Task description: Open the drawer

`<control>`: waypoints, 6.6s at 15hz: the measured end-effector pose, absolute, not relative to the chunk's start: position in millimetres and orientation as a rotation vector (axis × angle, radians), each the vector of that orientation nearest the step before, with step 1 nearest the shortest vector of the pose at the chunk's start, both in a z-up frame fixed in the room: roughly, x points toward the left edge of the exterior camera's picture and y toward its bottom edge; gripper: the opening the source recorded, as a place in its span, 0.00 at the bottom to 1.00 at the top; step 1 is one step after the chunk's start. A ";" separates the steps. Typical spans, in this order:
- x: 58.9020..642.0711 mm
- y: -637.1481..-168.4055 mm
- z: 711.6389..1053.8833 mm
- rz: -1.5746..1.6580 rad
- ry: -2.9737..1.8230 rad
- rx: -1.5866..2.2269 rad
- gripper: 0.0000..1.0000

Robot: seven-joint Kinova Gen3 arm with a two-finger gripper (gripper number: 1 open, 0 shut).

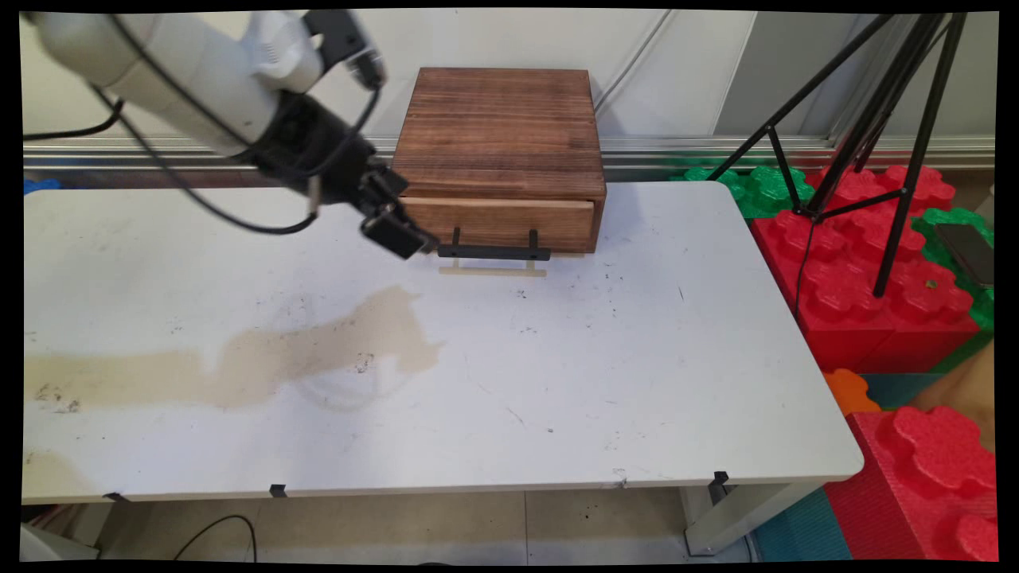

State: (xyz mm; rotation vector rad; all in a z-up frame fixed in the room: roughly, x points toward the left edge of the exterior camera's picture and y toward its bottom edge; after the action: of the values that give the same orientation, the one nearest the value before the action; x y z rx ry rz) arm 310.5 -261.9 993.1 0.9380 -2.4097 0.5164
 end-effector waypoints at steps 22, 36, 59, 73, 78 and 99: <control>241.6 -392.8 894.7 0.525 -2.499 1.039 1.00; 232.5 -436.6 828.0 0.456 -2.540 1.025 1.00; 212.8 -411.2 808.6 0.347 -2.557 1.023 1.00; 196.0 -354.7 816.6 0.281 -2.590 0.976 1.00; 188.0 -330.8 819.1 0.259 -2.600 0.955 1.00; 163.9 -259.9 824.6 0.173 -2.628 0.935 1.00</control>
State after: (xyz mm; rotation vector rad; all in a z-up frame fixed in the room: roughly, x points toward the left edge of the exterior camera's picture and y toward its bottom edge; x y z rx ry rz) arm 163.9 -259.9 824.6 0.9352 -2.6285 0.1731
